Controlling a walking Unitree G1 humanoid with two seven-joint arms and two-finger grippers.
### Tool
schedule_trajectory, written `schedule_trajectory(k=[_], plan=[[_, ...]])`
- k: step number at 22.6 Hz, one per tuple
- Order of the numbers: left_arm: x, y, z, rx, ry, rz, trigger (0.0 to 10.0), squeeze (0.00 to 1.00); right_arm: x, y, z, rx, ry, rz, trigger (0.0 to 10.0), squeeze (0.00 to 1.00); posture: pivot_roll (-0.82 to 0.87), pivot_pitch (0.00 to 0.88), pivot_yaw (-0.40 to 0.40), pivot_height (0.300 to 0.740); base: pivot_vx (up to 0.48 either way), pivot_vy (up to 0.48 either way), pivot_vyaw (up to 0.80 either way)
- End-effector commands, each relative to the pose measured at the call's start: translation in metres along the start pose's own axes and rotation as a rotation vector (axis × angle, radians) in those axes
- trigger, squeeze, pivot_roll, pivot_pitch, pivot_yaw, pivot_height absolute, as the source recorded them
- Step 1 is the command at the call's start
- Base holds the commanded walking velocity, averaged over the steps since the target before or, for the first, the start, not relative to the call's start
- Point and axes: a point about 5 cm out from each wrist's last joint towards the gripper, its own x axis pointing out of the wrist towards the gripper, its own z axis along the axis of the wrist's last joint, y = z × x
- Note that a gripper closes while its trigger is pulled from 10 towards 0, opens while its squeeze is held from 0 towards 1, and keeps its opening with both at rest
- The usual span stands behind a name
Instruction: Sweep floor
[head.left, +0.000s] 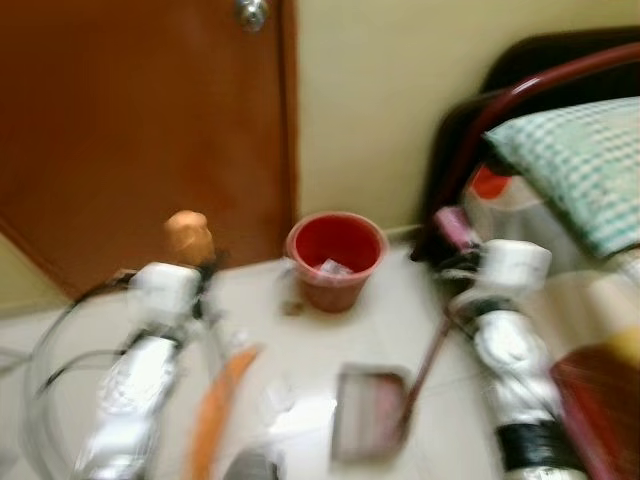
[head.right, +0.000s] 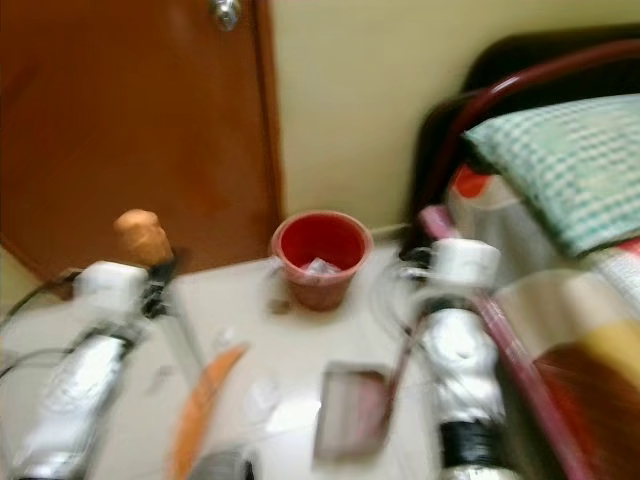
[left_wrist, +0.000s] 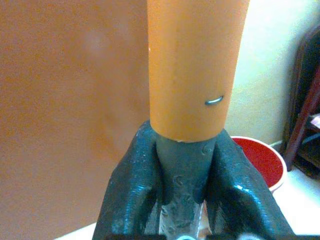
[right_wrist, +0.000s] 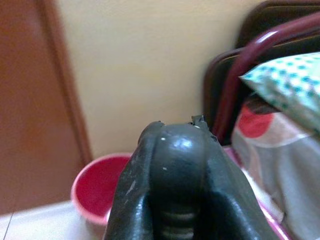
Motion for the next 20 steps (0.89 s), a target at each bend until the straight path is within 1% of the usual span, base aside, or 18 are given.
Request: schedule_trajectory(k=[1,13,16,17,18,19,20], plan=[[0.0049,-0.0053,0.0098,0.0,-0.042,-0.016,10.0,0.0,-0.002,-0.0135,0.0062,0.004,-0.032,-0.043,10.0,0.0,0.05,0.044,-0.041,0.74,0.0,0.0,0.0],[0.0045,-0.0047,0.0075,0.0,-0.01,-0.005,10.0,0.0,-0.0019,-0.0144,0.0027,-0.011,-0.011,-0.053,10.0,0.0,0.05,0.074,-0.036,0.74,0.0,0.0,0.0],[0.0054,-0.0039,0.0077,-0.018,0.005,0.013,10.0,0.0,-0.0009,-0.0144,0.0024,-0.018,-0.004,-0.053,10.0,0.0,0.05,0.083,-0.035,0.74,0.0,0.0,0.0],[0.0063,-0.0033,0.0079,-0.03,0.017,0.025,10.0,0.0,0.0003,-0.0142,0.0032,-0.022,-0.004,-0.052,10.0,0.0,0.04,0.099,-0.034,0.74,0.0,0.0,0.0],[0.0077,-0.0027,0.0091,-0.073,0.029,0.048,10.0,0.0,0.0029,-0.0136,0.005,-0.033,-0.005,-0.049,10.0,0.0,0.03,0.11,-0.034,0.74,0.0,0.0,0.0],[0.0077,-0.0027,0.0091,-0.073,0.029,0.048,10.0,0.0,0.0029,-0.0136,0.005,-0.033,-0.005,-0.049,10.0,0.0,0.03,0.11,-0.034,0.74,0.0,0.0,0.0],[0.007,-0.0043,0.0075,-0.188,0.068,0.087,10.0,0.0,0.0065,-0.0154,0.0037,-0.061,0.016,-0.065,10.0,0.0,0.02,0.136,-0.043,0.74,0.0,0.0,0.0]])
